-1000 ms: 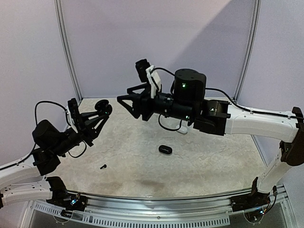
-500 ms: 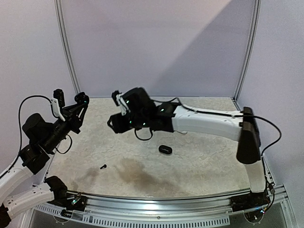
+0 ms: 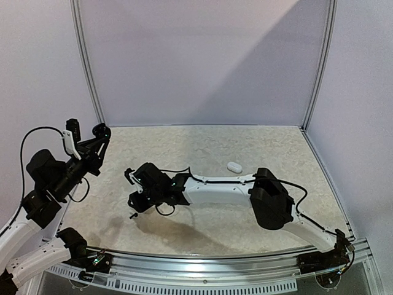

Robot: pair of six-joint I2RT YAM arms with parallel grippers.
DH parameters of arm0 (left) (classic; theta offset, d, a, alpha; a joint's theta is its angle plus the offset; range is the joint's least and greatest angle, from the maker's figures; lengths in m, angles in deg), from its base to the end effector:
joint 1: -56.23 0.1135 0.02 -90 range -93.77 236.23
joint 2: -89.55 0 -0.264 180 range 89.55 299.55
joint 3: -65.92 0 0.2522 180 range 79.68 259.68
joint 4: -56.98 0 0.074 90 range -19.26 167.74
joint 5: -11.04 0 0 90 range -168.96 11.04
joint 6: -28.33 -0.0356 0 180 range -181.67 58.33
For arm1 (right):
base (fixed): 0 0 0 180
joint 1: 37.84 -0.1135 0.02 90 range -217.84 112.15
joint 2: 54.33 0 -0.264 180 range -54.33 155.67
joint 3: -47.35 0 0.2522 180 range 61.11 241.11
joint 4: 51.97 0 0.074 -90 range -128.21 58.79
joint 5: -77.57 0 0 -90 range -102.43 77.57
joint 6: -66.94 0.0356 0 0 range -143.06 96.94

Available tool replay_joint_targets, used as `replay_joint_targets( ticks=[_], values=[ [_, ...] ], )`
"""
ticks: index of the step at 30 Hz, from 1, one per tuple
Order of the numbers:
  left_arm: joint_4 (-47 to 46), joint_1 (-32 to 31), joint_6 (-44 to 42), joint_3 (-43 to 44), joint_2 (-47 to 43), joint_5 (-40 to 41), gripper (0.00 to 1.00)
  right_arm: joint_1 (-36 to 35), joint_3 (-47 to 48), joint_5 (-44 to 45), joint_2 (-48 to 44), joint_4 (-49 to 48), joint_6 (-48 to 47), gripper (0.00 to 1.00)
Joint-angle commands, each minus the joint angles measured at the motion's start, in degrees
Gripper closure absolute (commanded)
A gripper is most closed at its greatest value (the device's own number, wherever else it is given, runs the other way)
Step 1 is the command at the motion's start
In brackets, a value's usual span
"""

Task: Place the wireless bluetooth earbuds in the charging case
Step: Move the left earbud to the corner of the board.

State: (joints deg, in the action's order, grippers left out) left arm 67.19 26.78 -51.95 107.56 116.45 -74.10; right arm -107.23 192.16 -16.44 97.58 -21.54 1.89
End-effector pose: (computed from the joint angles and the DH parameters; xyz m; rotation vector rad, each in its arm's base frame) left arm 0.1213 -0.0650 0.3058 0.1903 1.4992 -0.4874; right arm 0.2054 0.5531 0.1399 -0.9486 2.2124 0.9272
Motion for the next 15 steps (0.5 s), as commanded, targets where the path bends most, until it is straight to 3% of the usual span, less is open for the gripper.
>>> replay_joint_targets(
  ticks=[1,15],
  values=[
    [-0.2,0.8,0.54,-1.65,-0.11,-1.66,1.0,0.06,4.75,-0.41,5.55,-1.01,1.23,0.64],
    [-2.01,0.84,1.09,-2.3,1.59,-2.88,1.0,-2.4,8.58,1.45,8.84,8.4,-3.89,0.67]
  ],
)
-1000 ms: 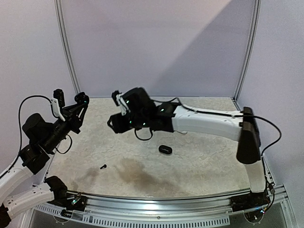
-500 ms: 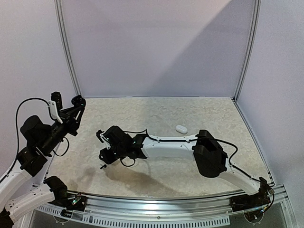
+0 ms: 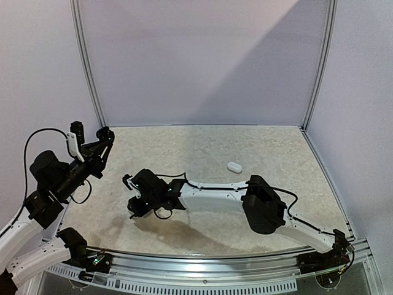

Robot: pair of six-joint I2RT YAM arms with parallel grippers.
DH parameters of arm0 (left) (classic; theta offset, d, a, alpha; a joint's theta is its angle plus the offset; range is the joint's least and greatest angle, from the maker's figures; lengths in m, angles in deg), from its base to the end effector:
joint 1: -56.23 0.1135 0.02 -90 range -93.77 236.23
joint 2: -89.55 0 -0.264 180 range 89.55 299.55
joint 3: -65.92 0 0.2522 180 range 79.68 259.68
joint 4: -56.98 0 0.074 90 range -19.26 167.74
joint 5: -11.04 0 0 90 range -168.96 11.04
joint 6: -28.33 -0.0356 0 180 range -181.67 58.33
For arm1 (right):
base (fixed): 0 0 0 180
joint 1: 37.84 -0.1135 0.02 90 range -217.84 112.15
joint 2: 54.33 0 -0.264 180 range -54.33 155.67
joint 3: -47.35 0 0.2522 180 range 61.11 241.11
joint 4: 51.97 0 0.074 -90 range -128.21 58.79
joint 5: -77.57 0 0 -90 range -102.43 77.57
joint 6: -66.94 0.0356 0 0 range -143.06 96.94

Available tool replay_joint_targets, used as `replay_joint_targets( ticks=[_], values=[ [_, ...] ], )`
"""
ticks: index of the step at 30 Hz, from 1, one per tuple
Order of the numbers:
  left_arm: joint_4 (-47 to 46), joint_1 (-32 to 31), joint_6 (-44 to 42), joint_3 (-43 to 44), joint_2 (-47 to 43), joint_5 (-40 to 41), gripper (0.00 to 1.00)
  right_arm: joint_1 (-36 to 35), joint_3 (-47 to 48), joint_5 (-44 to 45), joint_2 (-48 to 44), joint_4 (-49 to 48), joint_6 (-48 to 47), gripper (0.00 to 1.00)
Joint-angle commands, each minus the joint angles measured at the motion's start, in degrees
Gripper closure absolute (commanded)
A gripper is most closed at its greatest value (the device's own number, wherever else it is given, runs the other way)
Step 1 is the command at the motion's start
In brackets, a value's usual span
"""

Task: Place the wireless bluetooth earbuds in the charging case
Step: Move the left earbud to the corner of the board.

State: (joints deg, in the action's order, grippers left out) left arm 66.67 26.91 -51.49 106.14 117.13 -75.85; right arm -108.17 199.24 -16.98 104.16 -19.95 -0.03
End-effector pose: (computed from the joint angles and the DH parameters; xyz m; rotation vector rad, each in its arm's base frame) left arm 0.1243 -0.0676 0.2966 0.2127 1.5263 -0.5087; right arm 0.1999 0.5675 0.1130 -1.0153 2.2029 0.9149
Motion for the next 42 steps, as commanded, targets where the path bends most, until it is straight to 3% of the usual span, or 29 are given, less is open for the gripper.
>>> replay_joint_targets(
  ticks=[1,19,25,34,42],
  values=[
    [-1.61,0.75,0.64,-0.88,1.03,-1.3,1.0,-1.67,1.72,3.04,2.21,8.05,-2.71,0.68],
    [-2.17,0.84,1.1,-1.28,1.93,-2.65,1.0,-4.29,2.85,11.14,0.38,17.57,-13.16,0.69],
    [-2.42,0.84,1.1,-1.35,2.08,-2.68,1.0,-4.23,2.68,7.12,-0.29,16.71,-16.57,0.69],
    [-1.9,0.93,1.18,-1.49,1.7,-2.68,1.0,-3.05,-0.73,3.6,-3.99,8.0,-9.0,0.69],
    [-1.99,0.96,1.43,-1.79,1.43,-2.68,1.0,-2.88,-2.41,9.3,-8.21,4.38,-4.29,0.61]
  ],
)
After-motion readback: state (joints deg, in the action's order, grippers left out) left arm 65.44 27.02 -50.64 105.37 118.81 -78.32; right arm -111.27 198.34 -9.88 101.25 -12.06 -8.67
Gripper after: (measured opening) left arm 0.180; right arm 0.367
